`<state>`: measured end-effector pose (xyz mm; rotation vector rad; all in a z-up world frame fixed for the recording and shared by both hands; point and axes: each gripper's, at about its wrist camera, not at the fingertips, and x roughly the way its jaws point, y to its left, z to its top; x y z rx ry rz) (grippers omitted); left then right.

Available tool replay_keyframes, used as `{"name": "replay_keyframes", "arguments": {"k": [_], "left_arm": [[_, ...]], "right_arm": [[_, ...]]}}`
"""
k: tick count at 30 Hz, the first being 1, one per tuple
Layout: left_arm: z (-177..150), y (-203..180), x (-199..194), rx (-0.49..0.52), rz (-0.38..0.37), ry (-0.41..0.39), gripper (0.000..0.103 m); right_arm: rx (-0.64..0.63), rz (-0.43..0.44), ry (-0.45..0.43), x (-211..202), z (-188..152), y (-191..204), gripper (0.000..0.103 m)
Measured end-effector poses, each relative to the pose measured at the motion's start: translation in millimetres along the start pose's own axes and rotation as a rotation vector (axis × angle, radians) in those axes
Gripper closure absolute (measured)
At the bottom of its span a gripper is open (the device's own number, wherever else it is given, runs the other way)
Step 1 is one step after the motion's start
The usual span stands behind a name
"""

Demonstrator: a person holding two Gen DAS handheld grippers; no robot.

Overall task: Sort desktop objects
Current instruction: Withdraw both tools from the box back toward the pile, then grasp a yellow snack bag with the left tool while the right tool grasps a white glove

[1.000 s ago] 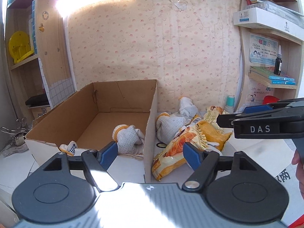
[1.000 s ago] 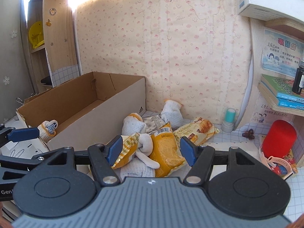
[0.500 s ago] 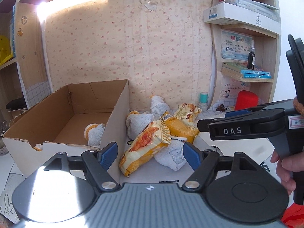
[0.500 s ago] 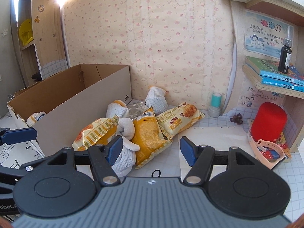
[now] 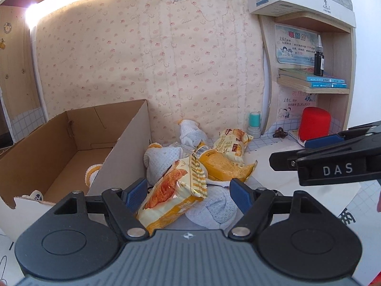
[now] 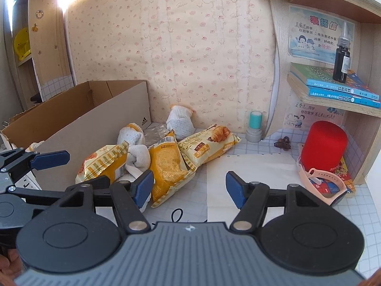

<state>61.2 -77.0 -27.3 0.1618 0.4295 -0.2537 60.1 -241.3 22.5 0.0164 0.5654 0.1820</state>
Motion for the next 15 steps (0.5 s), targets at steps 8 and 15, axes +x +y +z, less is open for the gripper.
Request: {"name": "replay_keyframes", "arguments": {"k": [8, 15], "left_arm": [[-4.0, -18.4, 12.9, 0.088, 0.075, -0.022, 0.009], [-5.2, -25.7, 18.6, 0.095, 0.076, -0.028, 0.015]], "right_arm": [[0.009, 0.004, 0.005, 6.2, -0.3, -1.3, 0.037], [0.017, 0.001, 0.008, 9.1, -0.8, -3.6, 0.037]]}}
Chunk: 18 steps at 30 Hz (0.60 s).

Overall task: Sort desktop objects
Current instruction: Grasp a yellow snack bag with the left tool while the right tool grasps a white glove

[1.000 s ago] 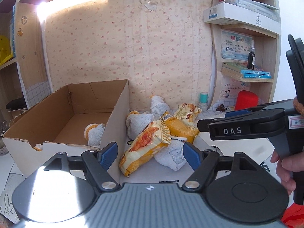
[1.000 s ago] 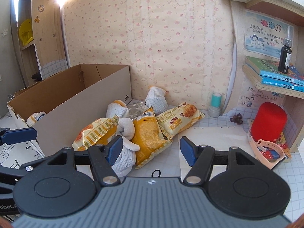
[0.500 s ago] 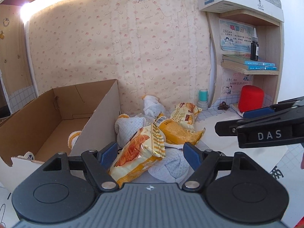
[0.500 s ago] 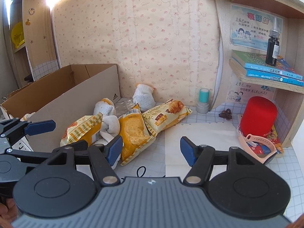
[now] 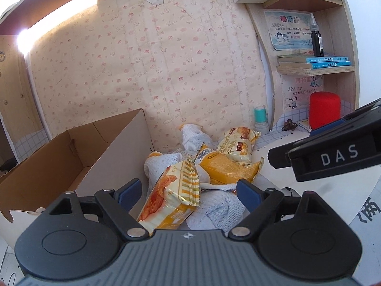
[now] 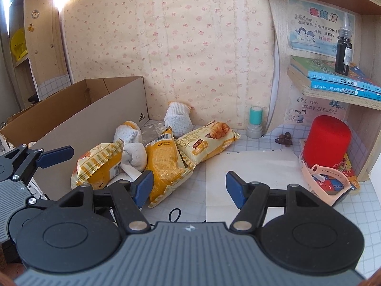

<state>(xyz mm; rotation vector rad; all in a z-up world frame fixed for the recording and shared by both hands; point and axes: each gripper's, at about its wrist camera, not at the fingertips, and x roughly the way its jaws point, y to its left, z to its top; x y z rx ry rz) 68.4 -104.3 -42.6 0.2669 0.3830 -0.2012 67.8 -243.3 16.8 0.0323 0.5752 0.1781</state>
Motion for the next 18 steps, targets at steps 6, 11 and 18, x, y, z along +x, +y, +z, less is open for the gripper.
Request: {"name": "replay_keyframes", "arguments": {"k": [6, 11, 18], "left_arm": [[-5.2, 22.3, 13.0, -0.114, -0.002, 0.051, 0.055], [-7.1, 30.4, 3.4, -0.138, -0.008, 0.005, 0.064], [-16.6, 41.0, -14.3, -0.182, -0.023, -0.023, 0.067]], "right_arm": [[-0.002, 0.003, 0.007, 1.1, -1.0, -1.5, 0.037], [-0.022, 0.031, 0.025, 5.3, -7.8, 5.8, 0.037], [-0.120, 0.100, 0.073, 18.9, -21.5, 39.4, 0.037]]}}
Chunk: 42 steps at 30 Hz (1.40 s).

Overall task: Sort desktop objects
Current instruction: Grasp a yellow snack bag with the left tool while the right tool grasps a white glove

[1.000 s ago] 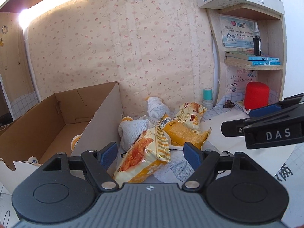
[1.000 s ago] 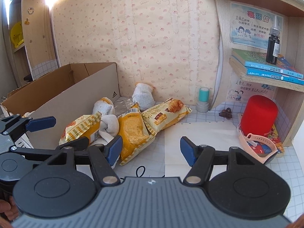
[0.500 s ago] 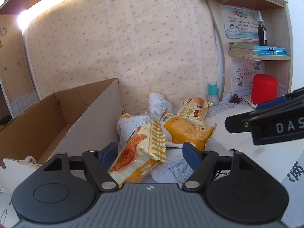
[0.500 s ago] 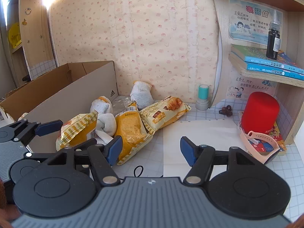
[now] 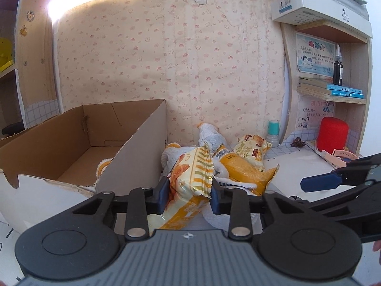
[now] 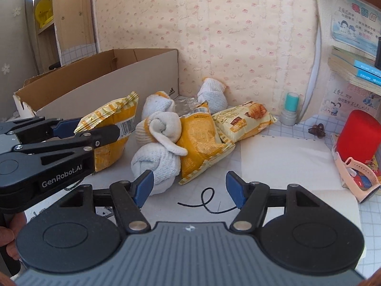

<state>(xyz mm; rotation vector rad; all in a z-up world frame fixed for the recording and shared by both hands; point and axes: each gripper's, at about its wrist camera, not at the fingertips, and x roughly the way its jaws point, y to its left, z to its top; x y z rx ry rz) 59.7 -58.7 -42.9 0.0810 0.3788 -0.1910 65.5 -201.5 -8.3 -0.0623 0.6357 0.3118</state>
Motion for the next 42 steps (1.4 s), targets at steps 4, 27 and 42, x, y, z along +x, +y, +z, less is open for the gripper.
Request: {"name": "replay_keyframes", "arguments": {"k": [4, 27, 42], "left_arm": [[-7.7, 7.1, -15.9, -0.014, -0.013, -0.011, 0.067], [-20.7, 30.4, -55.5, -0.089, -0.040, -0.011, 0.068], [-17.2, 26.5, -49.5, -0.092, -0.022, 0.006, 0.069]], "right_arm": [[-0.018, 0.030, 0.012, 11.3, -0.4, 11.2, 0.037], [-0.019, 0.048, 0.078, 58.2, 8.3, 37.5, 0.054], [-0.064, -0.073, 0.050, -8.5, -2.7, 37.4, 0.054]]}}
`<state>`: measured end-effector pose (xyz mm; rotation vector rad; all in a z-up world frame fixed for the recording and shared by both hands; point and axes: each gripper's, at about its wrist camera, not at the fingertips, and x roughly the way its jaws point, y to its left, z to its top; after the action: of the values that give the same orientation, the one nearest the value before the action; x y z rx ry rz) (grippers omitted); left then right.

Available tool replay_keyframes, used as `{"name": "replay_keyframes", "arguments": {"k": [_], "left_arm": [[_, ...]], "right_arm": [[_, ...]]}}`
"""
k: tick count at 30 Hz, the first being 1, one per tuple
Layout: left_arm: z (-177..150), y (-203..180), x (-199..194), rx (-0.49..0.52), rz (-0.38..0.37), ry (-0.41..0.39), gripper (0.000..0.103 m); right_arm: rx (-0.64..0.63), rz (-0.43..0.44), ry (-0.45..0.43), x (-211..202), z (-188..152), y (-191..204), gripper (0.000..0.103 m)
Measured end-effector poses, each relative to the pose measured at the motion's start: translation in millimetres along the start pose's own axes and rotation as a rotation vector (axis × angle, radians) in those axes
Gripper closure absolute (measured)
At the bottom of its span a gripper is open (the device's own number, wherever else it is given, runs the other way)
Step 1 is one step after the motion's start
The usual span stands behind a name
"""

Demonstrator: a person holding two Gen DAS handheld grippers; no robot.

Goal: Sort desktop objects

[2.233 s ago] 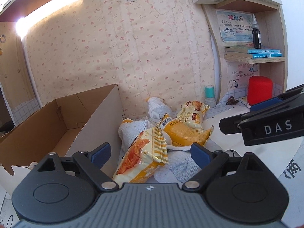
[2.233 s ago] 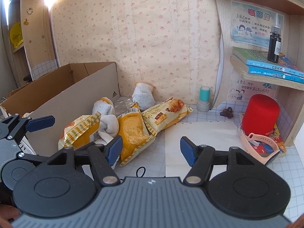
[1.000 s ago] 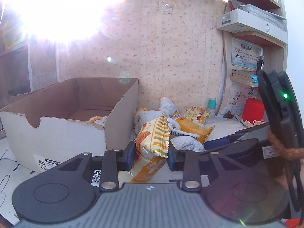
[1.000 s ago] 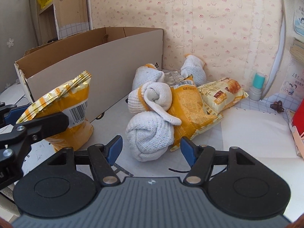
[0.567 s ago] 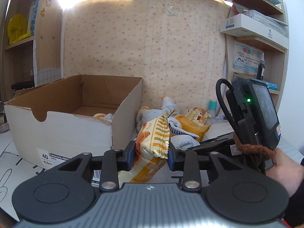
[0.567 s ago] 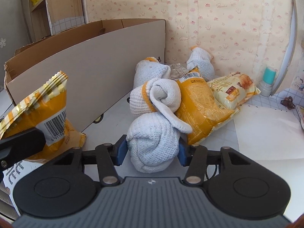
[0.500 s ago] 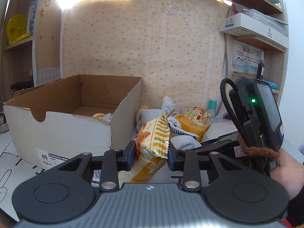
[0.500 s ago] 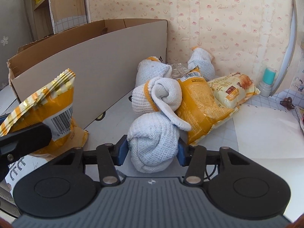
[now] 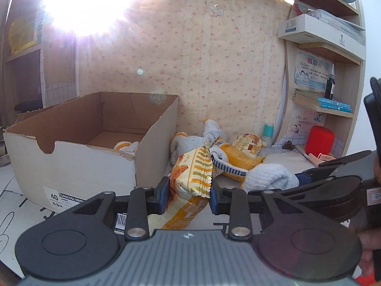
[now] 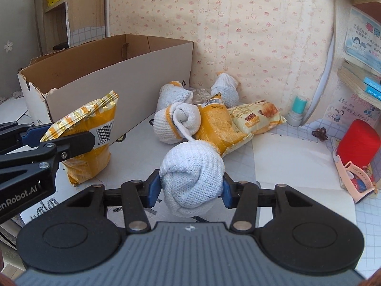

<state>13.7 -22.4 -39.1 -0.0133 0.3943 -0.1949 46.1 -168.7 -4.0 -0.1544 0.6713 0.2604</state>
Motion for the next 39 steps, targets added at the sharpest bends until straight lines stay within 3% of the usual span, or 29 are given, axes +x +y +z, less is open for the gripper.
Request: {"name": "replay_keyframes", "arguments": {"k": [6, 26, 39], "left_arm": [[1.6, -1.7, -0.5, -0.002, 0.006, 0.005, 0.069], [21.0, -9.1, -37.0, 0.011, -0.009, -0.064, 0.070], [44.6, 3.0, -61.7, 0.003, 0.020, -0.136, 0.072]], "right_arm": [[-0.018, -0.078, -0.015, -22.0, 3.1, -0.3, 0.054], [-0.034, -0.066, -0.089, -62.0, 14.9, 7.1, 0.054], [-0.079, -0.040, -0.159, -82.9, 46.1, 26.0, 0.054]]}}
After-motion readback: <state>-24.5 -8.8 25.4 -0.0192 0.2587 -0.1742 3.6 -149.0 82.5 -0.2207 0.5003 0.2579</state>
